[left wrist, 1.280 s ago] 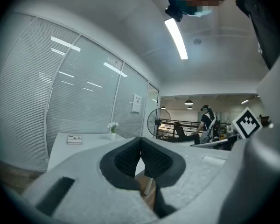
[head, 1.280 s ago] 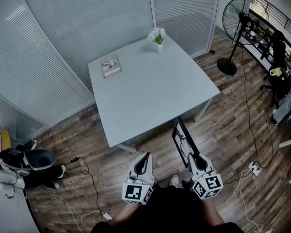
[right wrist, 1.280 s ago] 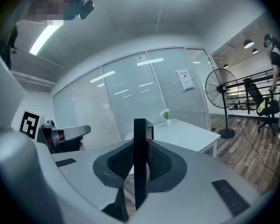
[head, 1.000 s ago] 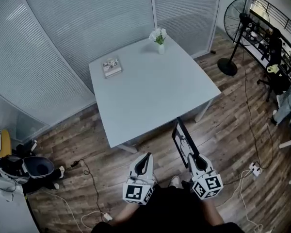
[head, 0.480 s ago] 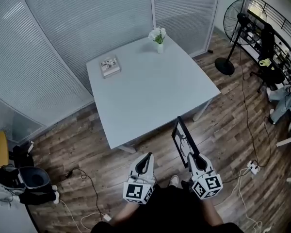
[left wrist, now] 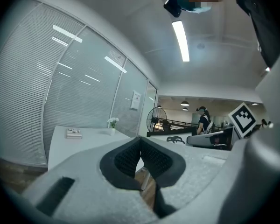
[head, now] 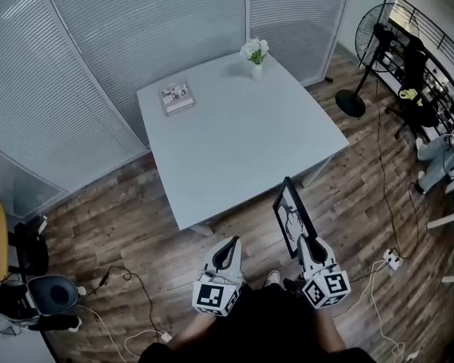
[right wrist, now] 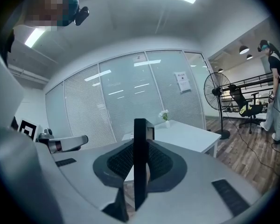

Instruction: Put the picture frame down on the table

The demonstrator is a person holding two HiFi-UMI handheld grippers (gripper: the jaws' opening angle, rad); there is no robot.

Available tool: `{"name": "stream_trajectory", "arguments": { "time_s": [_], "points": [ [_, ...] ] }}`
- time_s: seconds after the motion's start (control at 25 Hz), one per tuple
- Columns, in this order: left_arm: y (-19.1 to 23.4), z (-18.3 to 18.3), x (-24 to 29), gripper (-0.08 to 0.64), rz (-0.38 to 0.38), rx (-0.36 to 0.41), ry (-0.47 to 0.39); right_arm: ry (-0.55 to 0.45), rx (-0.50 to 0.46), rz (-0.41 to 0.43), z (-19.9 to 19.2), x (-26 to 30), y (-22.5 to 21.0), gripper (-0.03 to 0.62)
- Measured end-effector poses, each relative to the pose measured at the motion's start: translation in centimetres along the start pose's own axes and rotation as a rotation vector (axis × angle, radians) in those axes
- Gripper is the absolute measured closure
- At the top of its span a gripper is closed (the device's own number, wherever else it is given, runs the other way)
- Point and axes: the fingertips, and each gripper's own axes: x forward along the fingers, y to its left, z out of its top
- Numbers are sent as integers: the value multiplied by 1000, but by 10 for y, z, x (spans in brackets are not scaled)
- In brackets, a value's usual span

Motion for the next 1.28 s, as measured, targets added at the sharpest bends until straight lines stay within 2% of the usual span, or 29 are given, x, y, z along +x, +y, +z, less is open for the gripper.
{"name": "stream_trajectory", "arguments": {
  "time_s": [0.28,0.68,0.96,1.28],
  "points": [
    [34,-4,-13,544,1,-21,1,-14,24,-31,-1,15,20,525],
    [40,-13,3,545,6,-23,26,-13,70,-28,-3,27,8,525],
    [46,-13,39,545,37,-16,27,-18,64,-10,6,62,-19,525],
    [65,3,110,543,74,-7,24,-26,71,40,34,123,-59,525]
  ]
}}
